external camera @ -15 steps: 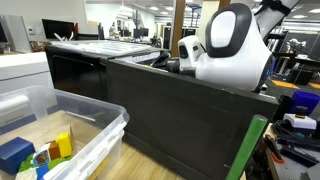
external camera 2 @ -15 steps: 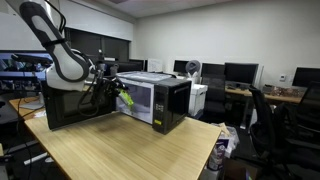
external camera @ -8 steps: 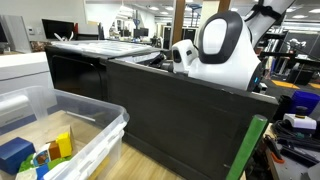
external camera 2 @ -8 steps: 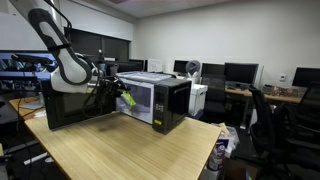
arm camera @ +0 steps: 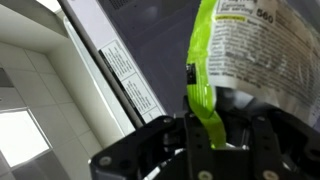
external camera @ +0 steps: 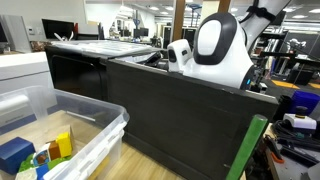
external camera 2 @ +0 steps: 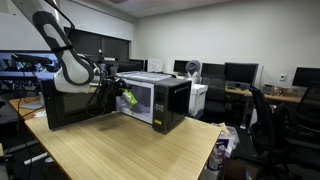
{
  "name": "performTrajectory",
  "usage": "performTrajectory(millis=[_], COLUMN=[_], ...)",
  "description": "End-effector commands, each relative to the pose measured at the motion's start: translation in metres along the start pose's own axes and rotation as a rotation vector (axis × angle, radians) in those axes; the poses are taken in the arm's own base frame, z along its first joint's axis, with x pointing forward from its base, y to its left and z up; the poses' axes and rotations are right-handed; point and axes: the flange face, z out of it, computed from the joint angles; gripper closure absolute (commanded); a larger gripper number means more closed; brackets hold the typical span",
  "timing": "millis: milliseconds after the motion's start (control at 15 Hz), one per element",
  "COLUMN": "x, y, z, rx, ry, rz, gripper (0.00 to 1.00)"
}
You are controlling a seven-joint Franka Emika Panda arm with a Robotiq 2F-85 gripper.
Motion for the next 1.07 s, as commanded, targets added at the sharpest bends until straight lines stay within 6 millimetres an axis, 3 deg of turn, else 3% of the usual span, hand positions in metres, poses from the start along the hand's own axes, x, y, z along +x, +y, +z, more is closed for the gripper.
performTrajectory(millis=[0,333,800,1000], x=[0.004,0.009,0.007,-0.006], y=[0.008,0.018,0.007,-0.003], z=[0.009,0.015,0.012,0.01], rx=[-0.025,-0.043,-0.062,-0.05], ry=[0.002,0.007,0.022,0.003], rz=[0.024,0.03,0.022,0.006], gripper=[0.98,0.98,0.98,0.98])
